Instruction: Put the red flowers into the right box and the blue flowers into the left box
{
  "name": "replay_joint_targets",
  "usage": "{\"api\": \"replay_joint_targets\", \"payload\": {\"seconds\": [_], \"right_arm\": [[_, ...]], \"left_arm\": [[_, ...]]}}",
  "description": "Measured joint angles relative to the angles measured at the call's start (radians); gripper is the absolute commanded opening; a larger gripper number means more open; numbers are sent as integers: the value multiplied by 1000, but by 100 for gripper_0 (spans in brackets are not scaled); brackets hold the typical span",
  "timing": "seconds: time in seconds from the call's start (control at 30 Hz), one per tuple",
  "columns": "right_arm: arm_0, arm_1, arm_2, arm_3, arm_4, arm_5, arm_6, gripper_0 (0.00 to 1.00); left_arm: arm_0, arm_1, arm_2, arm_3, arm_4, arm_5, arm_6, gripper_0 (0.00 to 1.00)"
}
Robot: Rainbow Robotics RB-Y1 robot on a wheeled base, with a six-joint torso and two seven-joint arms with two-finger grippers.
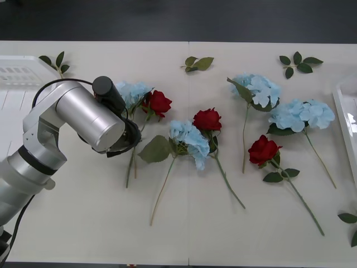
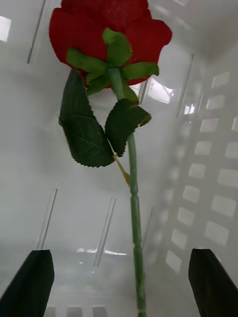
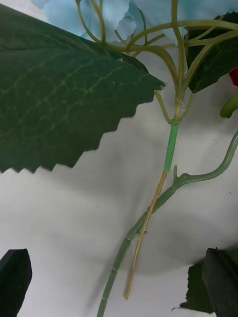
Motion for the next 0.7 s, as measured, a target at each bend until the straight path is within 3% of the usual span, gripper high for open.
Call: {"api": "replay_joint_targets", "payload": {"seconds": [0.27, 0.53, 0.7], "right_arm": [[-113, 0, 1, -27, -29, 208, 0, 90], [-169, 0, 1, -181, -44, 343, -10, 90], [-168, 3, 5, -330, 26, 400, -219, 90]], "left_arm": [[-1, -2, 0, 95, -1, -79, -75, 100], [-32, -14, 0, 138, -1, -86, -95, 100], [-35, -20, 0, 138, -1, -86, -106, 100]]}}
